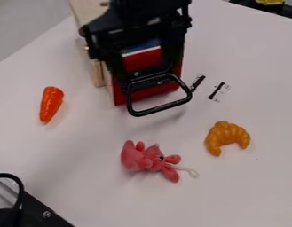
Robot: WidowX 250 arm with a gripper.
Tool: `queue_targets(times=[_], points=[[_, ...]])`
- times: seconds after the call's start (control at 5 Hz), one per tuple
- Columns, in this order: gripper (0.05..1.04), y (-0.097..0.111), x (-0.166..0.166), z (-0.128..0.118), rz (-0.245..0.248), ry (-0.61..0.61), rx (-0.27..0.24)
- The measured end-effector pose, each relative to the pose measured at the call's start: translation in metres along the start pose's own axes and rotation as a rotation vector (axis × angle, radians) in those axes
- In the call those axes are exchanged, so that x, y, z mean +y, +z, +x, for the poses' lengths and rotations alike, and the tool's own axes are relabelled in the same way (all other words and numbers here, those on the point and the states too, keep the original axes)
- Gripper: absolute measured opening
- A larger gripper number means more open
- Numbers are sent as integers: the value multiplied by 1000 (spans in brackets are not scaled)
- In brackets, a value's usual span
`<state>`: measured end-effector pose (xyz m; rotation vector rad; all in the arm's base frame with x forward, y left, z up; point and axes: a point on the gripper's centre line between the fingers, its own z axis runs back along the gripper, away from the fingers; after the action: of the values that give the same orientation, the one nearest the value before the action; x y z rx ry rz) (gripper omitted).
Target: Close the drawer
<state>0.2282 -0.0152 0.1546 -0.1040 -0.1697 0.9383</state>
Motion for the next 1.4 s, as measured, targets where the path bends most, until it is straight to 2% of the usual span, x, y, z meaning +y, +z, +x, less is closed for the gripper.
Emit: queue_targets(times=[0.2,0.4,0.8,1.4], points=[[999,-18,-6,6,15,41,-1],[999,-38,-8,15,51,75,-7],[999,-69,-13,42,101,129,-25],[999,-93,-24,82,125,178,-77]])
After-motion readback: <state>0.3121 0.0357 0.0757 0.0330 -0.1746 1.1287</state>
